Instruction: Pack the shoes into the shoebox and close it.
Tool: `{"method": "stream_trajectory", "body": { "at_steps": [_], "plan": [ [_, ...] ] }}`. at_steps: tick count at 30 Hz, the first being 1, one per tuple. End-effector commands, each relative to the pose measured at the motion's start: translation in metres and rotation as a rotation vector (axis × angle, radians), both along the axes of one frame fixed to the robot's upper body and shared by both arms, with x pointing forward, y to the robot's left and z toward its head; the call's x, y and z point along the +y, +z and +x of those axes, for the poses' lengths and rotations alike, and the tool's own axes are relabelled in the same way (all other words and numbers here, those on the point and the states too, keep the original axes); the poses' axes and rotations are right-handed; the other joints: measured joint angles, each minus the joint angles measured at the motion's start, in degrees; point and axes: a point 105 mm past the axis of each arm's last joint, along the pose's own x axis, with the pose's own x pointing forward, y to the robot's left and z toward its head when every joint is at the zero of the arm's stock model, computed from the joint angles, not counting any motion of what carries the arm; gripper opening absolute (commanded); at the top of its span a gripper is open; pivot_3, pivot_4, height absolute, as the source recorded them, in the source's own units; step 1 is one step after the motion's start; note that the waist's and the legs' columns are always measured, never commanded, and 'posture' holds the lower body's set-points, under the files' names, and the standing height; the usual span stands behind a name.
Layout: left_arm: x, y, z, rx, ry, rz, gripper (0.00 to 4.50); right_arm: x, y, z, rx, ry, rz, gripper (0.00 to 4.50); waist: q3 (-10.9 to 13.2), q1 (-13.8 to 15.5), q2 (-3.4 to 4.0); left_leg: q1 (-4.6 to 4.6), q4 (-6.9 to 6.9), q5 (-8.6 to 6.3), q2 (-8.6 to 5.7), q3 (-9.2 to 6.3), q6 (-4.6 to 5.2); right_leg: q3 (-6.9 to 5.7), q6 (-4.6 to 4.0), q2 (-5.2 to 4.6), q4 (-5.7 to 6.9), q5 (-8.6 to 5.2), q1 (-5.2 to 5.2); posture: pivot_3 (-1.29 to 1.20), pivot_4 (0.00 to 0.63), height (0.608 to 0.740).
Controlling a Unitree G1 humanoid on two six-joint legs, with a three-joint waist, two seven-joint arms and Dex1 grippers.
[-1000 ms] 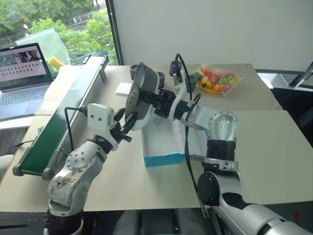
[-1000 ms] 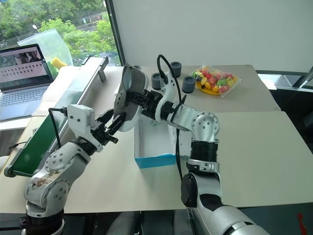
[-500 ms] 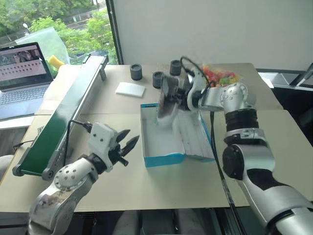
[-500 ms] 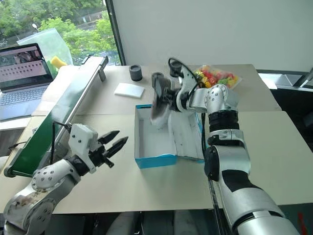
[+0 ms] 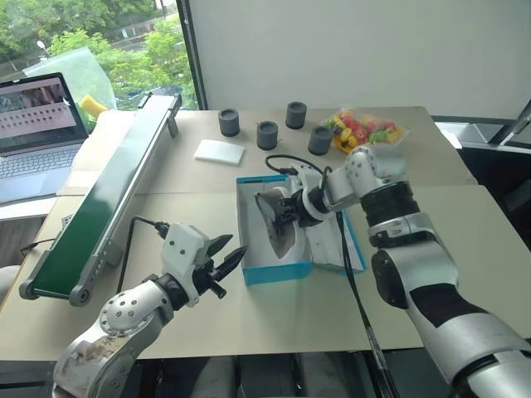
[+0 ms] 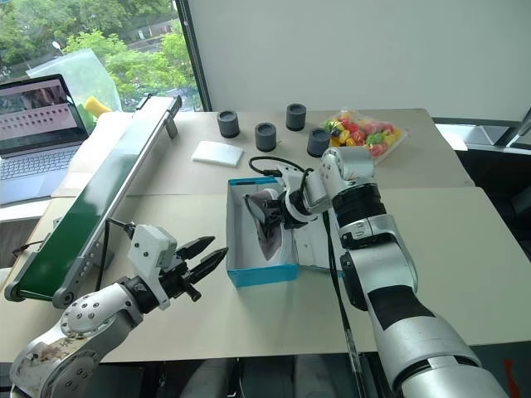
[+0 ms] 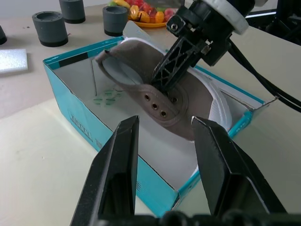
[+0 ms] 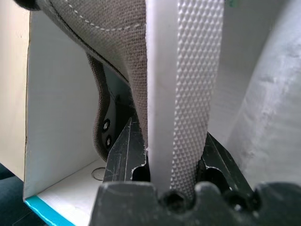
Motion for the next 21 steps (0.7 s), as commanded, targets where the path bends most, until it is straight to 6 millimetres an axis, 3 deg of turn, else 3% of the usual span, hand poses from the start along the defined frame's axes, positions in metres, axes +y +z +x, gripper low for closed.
{"method": "stream_trajectory", "body": {
  "at_steps": [1,3,9,13,14,21],
  "plan": [
    [-0.004,0.014,-0.004,-0.066,-0.010,-0.008,1.88,0.000,-0.007,0.006,-0.017,-0.011,-0.008,0.82,0.00,0.03,0.00,0.00,0.00,0.00,0.00,0.00,0.00,0.00,0.00,0.00,0.00,0.00,0.00,0.00,0.150,0.740],
    [-0.005,0.015,-0.004,-0.068,-0.011,-0.009,1.88,-0.002,-0.011,0.009,-0.020,-0.019,-0.021,0.82,0.00,0.03,0.00,0.02,0.01,0.00,-0.01,0.01,0.00,0.01,0.00,0.00,0.01,0.01,0.01,0.00,0.150,0.740],
    [-0.005,0.013,-0.006,-0.064,-0.015,0.000,1.99,0.002,-0.008,0.018,-0.043,-0.044,0.002,2.85,-0.01,-0.18,-0.01,0.08,0.01,0.00,0.02,0.04,0.00,0.03,-0.02,0.02,0.00,0.03,0.06,0.00,0.150,0.740],
    [-0.003,0.012,-0.005,-0.063,-0.014,0.008,1.99,0.015,0.009,0.019,-0.075,-0.015,0.042,3.84,-0.01,-0.18,-0.01,0.14,0.02,0.00,0.12,0.10,0.00,0.05,-0.09,0.12,0.03,0.09,0.05,0.00,0.150,0.740],
    [-0.002,0.012,-0.005,-0.063,-0.014,0.009,1.99,0.017,0.013,0.020,-0.085,-0.011,0.048,4.34,-0.01,-0.17,-0.01,0.13,0.02,0.00,0.14,0.10,0.00,0.05,-0.09,0.14,0.03,0.09,0.04,0.00,0.150,0.740],
    [-0.002,0.011,-0.002,-0.064,-0.018,0.012,1.99,0.032,0.060,0.030,-0.259,0.025,0.087,4.43,0.00,-0.01,0.00,0.02,0.01,0.00,0.13,0.09,-0.01,0.03,-0.09,0.12,-0.01,0.09,-0.04,0.00,0.150,0.740]
  ]
}}
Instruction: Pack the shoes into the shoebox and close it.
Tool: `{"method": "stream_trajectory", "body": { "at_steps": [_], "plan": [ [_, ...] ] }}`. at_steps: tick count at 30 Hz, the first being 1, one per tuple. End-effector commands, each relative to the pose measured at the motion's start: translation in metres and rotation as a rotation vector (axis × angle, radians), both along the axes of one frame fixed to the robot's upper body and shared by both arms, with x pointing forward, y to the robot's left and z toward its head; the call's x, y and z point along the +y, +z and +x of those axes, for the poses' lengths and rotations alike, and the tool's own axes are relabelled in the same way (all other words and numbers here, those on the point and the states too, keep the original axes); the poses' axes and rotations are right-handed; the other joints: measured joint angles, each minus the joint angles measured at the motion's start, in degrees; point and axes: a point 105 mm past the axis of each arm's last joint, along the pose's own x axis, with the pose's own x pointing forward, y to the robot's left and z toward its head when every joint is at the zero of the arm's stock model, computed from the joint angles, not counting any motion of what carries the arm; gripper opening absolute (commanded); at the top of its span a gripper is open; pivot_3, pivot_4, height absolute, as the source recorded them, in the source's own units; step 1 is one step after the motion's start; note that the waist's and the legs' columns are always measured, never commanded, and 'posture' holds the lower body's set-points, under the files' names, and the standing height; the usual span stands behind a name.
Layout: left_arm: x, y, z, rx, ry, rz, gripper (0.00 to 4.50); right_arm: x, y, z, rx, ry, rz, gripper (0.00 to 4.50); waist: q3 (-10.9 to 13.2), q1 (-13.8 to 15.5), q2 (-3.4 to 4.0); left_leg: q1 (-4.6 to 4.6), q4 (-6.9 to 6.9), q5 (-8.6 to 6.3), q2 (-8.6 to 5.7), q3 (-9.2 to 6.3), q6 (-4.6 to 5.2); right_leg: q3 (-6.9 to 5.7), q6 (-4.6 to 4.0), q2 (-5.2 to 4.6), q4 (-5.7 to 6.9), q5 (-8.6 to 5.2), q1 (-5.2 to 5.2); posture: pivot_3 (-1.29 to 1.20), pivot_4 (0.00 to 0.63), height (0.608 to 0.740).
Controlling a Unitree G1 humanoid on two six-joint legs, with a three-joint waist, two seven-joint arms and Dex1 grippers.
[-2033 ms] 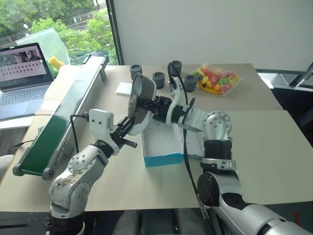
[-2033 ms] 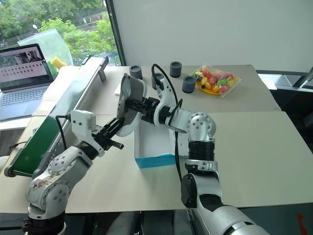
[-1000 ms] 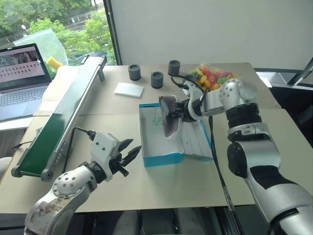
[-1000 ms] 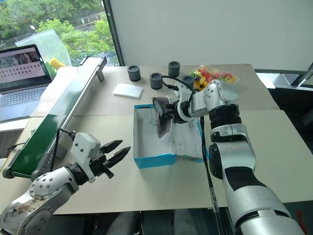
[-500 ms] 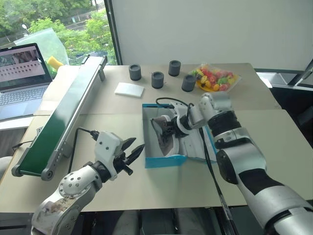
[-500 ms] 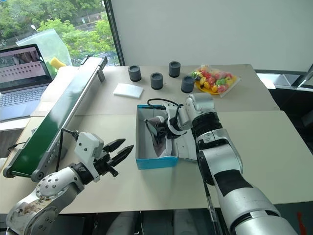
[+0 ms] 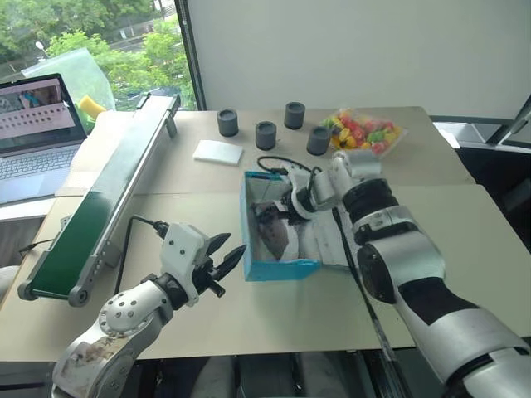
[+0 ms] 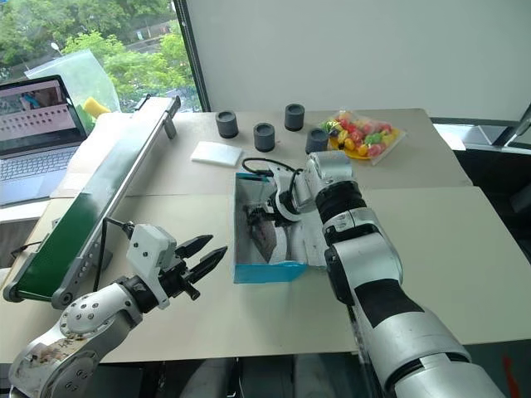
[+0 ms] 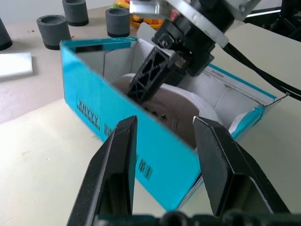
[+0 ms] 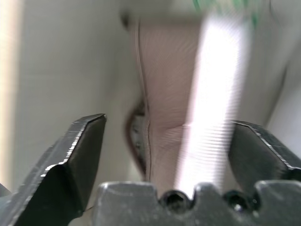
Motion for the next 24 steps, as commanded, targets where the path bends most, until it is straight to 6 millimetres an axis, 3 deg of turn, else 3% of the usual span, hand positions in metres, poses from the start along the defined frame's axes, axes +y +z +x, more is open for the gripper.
{"method": "stream_trajectory", "body": {
  "at_steps": [1,4,8,12,16,20,24],
  "plan": [
    [0.000,0.009,-0.001,-0.052,-0.013,0.000,1.99,0.011,0.044,0.010,-0.169,0.019,0.050,4.43,0.00,-0.01,0.00,0.00,0.00,0.00,0.00,0.00,0.00,0.00,0.00,0.00,0.00,0.00,0.00,0.00,0.150,0.740],
    [0.006,0.007,0.003,-0.059,0.026,0.008,1.99,0.014,0.055,0.015,-0.257,0.028,0.071,4.43,0.00,-0.03,0.00,0.02,-0.01,0.00,0.01,0.00,0.00,0.00,0.00,0.00,0.00,0.00,0.02,0.00,0.150,0.740],
    [0.030,0.003,0.014,-0.070,0.173,0.015,1.99,0.007,0.058,0.020,-0.364,0.013,0.111,4.43,0.00,0.00,0.00,0.02,-0.01,0.00,0.01,0.00,0.00,0.00,0.00,0.00,-0.01,0.00,0.01,0.00,0.150,0.740],
    [0.080,0.002,0.018,-0.078,0.447,-0.026,1.99,0.020,0.074,-0.004,-0.600,0.164,0.231,4.43,0.00,-0.02,0.00,-0.05,-0.03,-0.01,0.08,-0.03,0.00,-0.02,0.02,-0.04,-0.06,0.00,-0.03,0.00,0.150,0.740],
    [0.137,0.006,0.009,-0.112,0.701,-0.052,3.11,0.034,0.077,-0.055,-0.762,0.392,0.339,4.50,0.00,-0.16,-0.01,-0.12,-0.04,-0.03,0.15,-0.05,-0.01,0.01,0.02,-0.03,0.00,0.00,-0.16,0.00,0.150,0.740],
    [0.176,0.004,-0.003,-0.119,0.807,-0.008,4.48,0.034,0.051,-0.082,-0.780,0.506,0.337,4.50,-0.02,0.02,-0.03,0.13,-0.02,-0.04,0.16,-0.05,-0.02,-0.01,0.02,-0.04,0.00,0.00,0.07,0.00,0.150,0.740],
    [0.198,0.002,-0.011,-0.103,0.799,0.033,4.48,0.035,0.031,-0.094,-0.803,0.559,0.323,4.50,-0.06,0.22,-0.10,0.26,0.04,-0.04,0.15,-0.02,-0.03,-0.02,0.02,-0.06,-0.04,0.00,0.21,0.00,0.150,0.740]
  ]
}}
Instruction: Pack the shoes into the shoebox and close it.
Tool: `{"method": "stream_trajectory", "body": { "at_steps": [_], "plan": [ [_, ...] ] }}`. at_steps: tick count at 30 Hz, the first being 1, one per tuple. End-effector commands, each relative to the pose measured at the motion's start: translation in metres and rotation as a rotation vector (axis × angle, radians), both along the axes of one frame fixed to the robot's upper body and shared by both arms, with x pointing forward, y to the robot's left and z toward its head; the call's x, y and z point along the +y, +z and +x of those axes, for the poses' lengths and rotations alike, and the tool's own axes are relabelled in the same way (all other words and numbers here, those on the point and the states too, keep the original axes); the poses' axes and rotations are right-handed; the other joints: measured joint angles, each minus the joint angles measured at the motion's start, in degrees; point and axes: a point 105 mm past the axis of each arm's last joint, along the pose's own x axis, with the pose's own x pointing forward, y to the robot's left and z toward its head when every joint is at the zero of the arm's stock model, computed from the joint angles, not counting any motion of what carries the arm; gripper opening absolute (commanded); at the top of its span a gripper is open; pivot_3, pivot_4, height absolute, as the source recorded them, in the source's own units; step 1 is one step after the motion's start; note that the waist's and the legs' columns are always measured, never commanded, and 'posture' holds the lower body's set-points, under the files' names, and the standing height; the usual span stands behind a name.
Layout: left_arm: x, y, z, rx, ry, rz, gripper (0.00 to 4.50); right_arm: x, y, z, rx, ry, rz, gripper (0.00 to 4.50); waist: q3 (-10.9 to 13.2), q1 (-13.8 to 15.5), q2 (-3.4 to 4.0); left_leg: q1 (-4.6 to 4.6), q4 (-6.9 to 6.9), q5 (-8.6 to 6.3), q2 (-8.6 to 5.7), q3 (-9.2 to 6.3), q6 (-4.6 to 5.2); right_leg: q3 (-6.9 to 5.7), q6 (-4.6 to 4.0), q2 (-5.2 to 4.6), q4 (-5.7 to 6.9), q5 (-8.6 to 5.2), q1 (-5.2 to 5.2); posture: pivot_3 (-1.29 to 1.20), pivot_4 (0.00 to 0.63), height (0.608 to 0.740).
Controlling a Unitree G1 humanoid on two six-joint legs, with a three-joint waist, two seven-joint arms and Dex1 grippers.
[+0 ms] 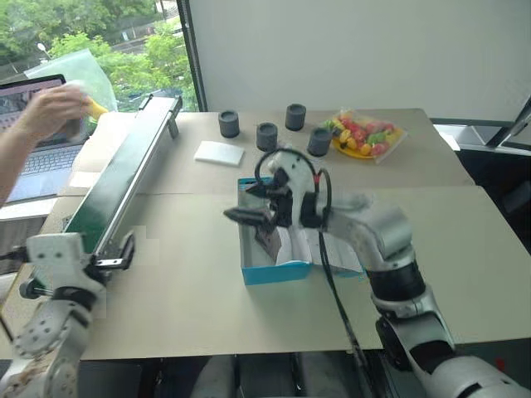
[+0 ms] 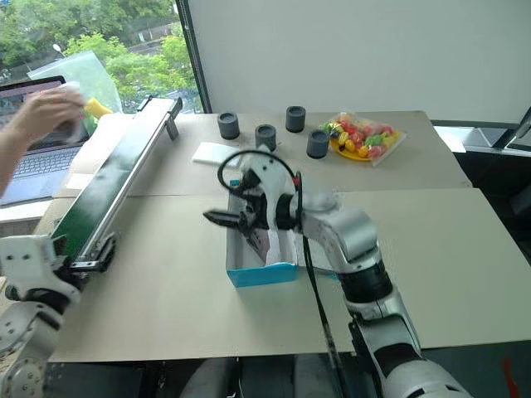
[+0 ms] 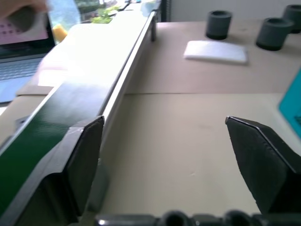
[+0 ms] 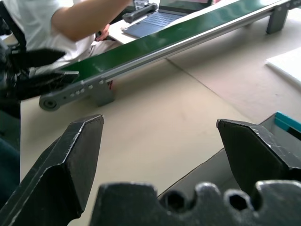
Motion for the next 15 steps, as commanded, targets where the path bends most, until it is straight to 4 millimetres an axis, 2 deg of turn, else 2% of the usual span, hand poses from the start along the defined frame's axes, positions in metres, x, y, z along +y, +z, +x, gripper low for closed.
{"method": "stream_trajectory", "body": {
  "at_steps": [1,7,15],
  "plan": [
    [0.013,0.010,-0.005,-0.022,-0.040,0.046,4.48,0.008,0.009,-0.011,-0.119,0.055,0.029,4.50,0.00,-0.04,0.00,-0.02,0.01,0.00,0.00,0.02,0.00,0.00,0.00,0.00,0.01,0.00,-0.03,0.00,0.150,0.740],
    [0.020,-0.007,-0.004,0.105,-0.198,0.070,4.48,0.016,0.004,-0.016,-0.187,0.089,0.042,4.50,0.00,-0.16,0.00,0.00,-0.04,0.00,0.04,0.06,-0.01,0.01,-0.03,0.04,0.00,0.00,-0.09,0.00,0.150,0.740],
    [0.038,-0.013,0.000,0.146,-0.214,0.096,4.48,0.018,-0.011,-0.018,-0.249,0.090,-0.014,4.50,0.00,-0.12,-0.01,-0.01,-0.07,-0.01,0.06,0.02,-0.03,0.01,-0.03,-0.01,-0.01,0.00,-0.11,0.00,0.150,0.740]
  ]
}}
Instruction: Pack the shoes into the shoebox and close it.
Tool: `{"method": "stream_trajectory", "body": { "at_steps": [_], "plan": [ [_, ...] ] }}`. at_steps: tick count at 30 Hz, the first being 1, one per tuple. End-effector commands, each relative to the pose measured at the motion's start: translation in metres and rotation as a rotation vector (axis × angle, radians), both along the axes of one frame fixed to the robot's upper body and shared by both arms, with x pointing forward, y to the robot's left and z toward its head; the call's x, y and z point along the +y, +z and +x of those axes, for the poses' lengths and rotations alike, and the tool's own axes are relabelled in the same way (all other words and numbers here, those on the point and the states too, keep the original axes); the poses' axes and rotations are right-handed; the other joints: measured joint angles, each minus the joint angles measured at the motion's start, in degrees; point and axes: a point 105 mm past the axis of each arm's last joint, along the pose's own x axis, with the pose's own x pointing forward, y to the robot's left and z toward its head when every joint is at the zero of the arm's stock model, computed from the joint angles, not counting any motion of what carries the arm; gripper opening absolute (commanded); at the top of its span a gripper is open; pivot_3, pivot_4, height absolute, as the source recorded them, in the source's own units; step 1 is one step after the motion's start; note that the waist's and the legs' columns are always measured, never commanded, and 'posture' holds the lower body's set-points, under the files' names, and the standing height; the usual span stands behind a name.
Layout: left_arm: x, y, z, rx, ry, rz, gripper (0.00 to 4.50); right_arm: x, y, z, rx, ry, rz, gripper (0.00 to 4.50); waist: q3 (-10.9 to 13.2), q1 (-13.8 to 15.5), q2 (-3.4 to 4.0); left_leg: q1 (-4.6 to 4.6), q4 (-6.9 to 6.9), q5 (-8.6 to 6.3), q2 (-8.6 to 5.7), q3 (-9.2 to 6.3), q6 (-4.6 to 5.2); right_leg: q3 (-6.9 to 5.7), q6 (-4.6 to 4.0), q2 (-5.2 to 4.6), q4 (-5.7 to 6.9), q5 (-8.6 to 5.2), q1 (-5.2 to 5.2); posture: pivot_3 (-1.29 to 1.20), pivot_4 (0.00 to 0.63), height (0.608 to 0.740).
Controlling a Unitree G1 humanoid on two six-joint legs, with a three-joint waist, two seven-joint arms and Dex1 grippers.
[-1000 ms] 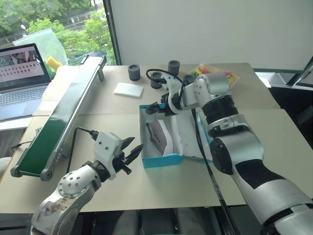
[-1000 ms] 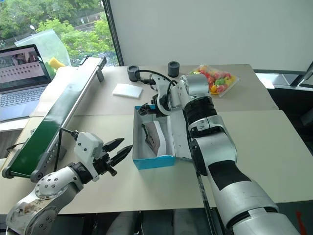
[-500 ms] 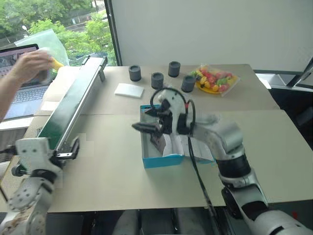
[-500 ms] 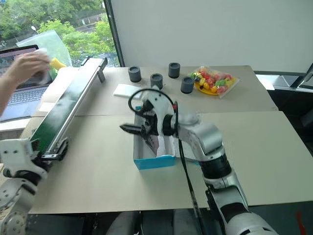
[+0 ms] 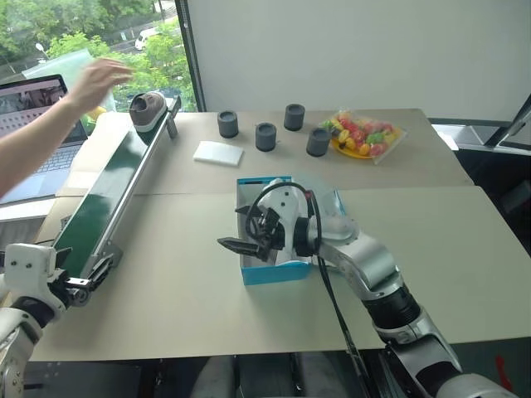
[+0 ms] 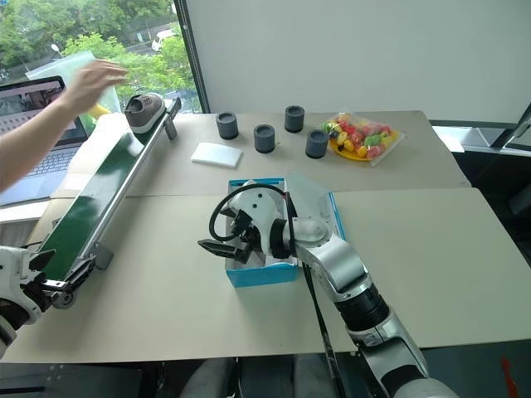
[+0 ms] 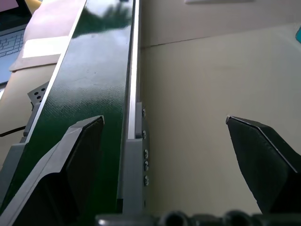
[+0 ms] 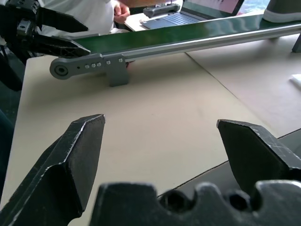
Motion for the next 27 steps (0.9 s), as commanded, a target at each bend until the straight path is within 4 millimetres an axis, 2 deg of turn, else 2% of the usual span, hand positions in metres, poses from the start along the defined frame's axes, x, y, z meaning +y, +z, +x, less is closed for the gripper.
{"method": "stream_trajectory", "body": {
  "at_steps": [1,10,17,27],
  "plan": [
    [0.005,0.009,0.003,-0.032,-0.004,0.042,4.48,0.003,0.003,-0.005,-0.082,0.017,-0.003,4.50,0.00,0.01,0.00,0.00,-0.01,0.00,0.00,-0.01,-0.01,0.00,0.00,0.00,0.00,0.00,0.00,0.00,0.150,0.740],
    [0.009,0.009,0.004,-0.043,0.037,0.048,4.48,0.004,-0.004,-0.015,-0.141,0.058,-0.019,4.50,-0.01,0.02,-0.02,0.00,-0.02,-0.02,0.01,-0.14,-0.03,0.01,-0.01,-0.04,0.00,0.01,-0.01,0.00,0.150,0.740],
    [0.009,0.009,0.003,-0.047,0.047,0.041,4.48,0.006,-0.002,-0.013,-0.225,0.061,-0.029,4.50,-0.01,0.01,-0.02,0.03,-0.02,-0.02,0.01,-0.22,-0.03,0.02,-0.01,-0.04,0.01,0.01,-0.02,0.00,0.150,0.740],
    [0.021,0.010,-0.004,-0.049,0.091,0.046,4.48,0.011,-0.006,-0.015,-0.263,0.091,-0.066,4.50,-0.01,0.03,-0.02,0.03,-0.02,-0.02,0.02,-0.26,-0.04,0.02,-0.01,-0.04,0.02,0.02,-0.01,0.00,0.150,0.740]
  ]
}}
